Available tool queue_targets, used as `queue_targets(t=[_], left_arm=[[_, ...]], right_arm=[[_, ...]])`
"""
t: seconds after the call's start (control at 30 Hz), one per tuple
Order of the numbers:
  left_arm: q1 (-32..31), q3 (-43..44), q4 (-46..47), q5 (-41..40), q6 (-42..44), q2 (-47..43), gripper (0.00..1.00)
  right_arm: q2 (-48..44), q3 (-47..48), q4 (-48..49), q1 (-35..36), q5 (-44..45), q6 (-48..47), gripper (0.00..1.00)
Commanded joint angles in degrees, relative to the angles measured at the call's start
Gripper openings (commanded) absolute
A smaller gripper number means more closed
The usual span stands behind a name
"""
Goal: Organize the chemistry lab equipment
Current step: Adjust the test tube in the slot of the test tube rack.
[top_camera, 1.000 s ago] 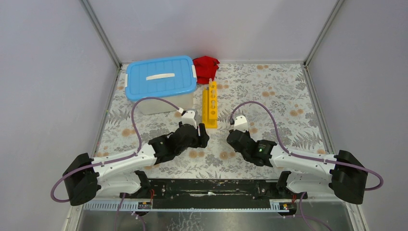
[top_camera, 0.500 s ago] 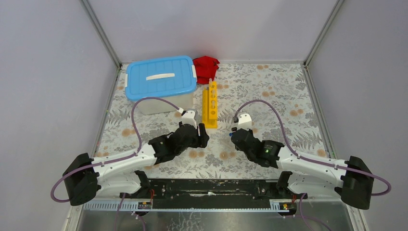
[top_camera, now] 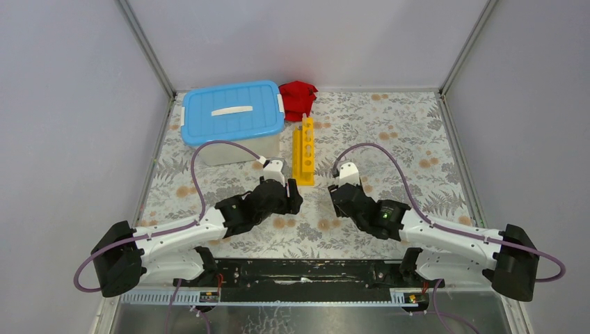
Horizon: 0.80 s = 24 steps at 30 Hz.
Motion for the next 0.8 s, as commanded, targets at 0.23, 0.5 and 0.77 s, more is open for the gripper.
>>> queue_targets(t=[0.23,0.5,0.77], left_arm=[[0.3,0.4,1.9,-0.4,-0.6,-1.0,0.68],[0.4,0.0,2.2,-0.5,-0.5,-1.1,0.68],[0.4,-0.3,2.7,-0.4,-0.5,-0.8,0.68]], right_arm=[[3.5,3.4,-0.3,0.6,-1.6,-3.3,0.54],[4.9,3.2,0.5,0.5,-1.7,-3.6,0.54],[5.9,3.4,0.9,0.5,-1.6,-3.9,0.55]])
